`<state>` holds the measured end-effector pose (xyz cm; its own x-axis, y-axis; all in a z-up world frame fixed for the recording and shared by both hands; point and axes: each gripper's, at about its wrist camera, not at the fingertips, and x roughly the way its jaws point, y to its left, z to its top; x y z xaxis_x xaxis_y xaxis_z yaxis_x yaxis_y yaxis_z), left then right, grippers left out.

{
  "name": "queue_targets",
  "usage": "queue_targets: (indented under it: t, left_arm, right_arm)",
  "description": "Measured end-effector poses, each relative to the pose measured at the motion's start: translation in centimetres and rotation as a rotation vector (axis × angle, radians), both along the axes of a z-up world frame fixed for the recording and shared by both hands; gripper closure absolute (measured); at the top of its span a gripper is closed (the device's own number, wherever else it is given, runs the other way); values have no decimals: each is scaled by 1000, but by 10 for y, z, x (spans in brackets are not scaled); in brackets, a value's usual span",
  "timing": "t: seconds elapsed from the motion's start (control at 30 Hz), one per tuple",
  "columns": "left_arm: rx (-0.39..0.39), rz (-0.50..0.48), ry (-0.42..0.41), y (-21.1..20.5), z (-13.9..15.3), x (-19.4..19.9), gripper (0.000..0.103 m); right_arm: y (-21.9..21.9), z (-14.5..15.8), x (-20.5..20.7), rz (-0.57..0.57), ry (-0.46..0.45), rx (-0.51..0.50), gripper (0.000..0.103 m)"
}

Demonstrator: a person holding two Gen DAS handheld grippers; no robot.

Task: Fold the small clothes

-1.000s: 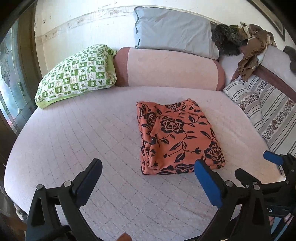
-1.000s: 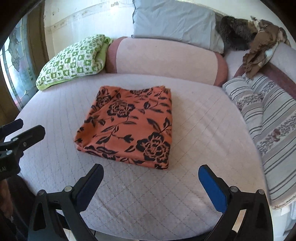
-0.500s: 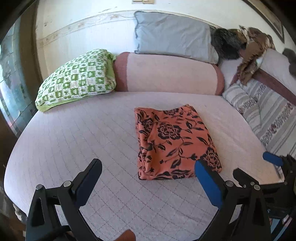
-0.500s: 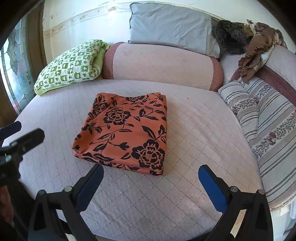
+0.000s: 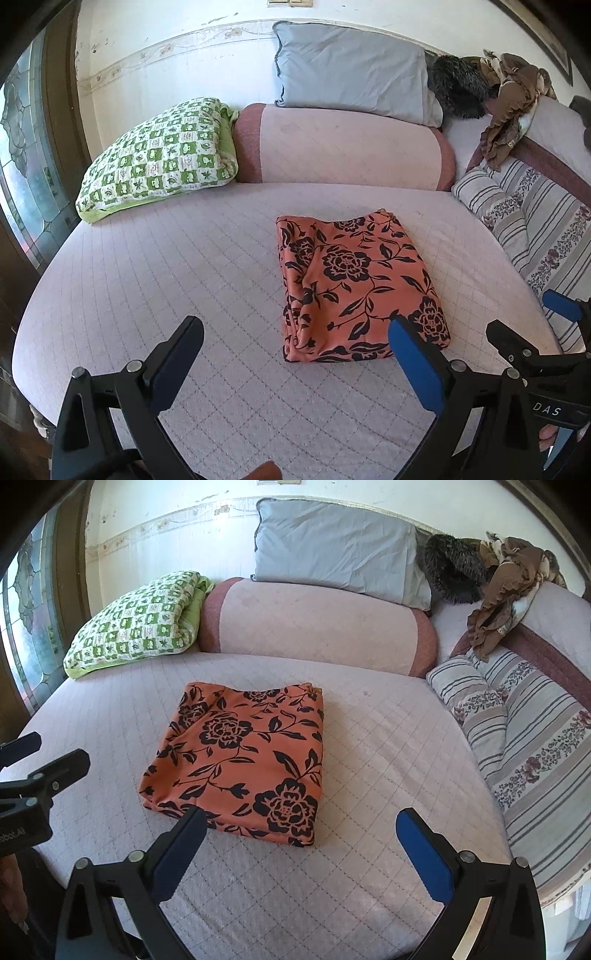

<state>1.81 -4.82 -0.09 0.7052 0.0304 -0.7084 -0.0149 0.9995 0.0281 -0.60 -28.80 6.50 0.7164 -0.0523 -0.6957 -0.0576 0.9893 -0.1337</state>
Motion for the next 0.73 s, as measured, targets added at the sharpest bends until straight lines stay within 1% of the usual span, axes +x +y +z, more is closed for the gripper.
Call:
queue_targets:
  t: [0.17, 0.47, 0.73]
  left_arm:
    - [12, 2, -11, -2, 1, 1, 3]
    - [13, 0, 12, -3, -3, 11, 3]
    - [36, -12, -21, -10, -3, 20, 3]
  right_arm:
    - [1, 2, 0, 0, -9, -10, 0]
    - [5, 4, 4, 9, -17, -26, 0]
    - [8, 6, 13, 11, -25, -35, 0]
